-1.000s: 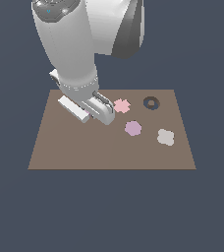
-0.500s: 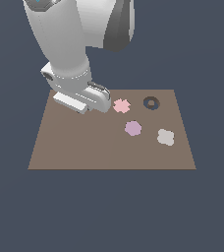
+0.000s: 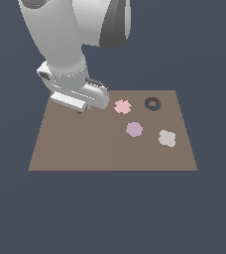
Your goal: Insert a designated object into the corresponding slot on a board.
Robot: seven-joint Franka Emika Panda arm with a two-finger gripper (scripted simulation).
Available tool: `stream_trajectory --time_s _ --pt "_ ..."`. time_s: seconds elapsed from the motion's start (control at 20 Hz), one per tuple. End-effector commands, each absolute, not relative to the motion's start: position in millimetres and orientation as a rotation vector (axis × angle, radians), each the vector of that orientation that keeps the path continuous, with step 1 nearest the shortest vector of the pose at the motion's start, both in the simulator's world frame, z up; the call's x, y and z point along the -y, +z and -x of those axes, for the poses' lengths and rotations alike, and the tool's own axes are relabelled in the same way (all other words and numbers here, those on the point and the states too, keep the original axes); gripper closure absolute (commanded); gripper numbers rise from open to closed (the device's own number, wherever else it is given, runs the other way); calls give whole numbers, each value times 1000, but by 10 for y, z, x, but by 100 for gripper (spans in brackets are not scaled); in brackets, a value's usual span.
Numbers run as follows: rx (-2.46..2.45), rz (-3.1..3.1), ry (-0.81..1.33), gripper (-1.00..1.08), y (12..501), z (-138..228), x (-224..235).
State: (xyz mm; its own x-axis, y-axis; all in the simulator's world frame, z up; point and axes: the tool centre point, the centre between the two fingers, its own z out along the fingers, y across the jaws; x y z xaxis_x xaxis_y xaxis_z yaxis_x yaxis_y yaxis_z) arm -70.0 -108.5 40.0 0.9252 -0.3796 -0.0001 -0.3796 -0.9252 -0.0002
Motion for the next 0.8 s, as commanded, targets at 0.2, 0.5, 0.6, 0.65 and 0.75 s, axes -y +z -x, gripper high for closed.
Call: stream_trajectory --time_s 0.2,0.5,0.6,0.65,0.75 --pt "-602 3084 0 108 363 701 1090" --pt "-598 3085 1 -92 301 701 1093" --pt "-598 3085 1 -92 301 701 1093" --pt "-598 3085 1 -92 301 701 1093" --pt "-598 3085 1 -92 301 701 1093"
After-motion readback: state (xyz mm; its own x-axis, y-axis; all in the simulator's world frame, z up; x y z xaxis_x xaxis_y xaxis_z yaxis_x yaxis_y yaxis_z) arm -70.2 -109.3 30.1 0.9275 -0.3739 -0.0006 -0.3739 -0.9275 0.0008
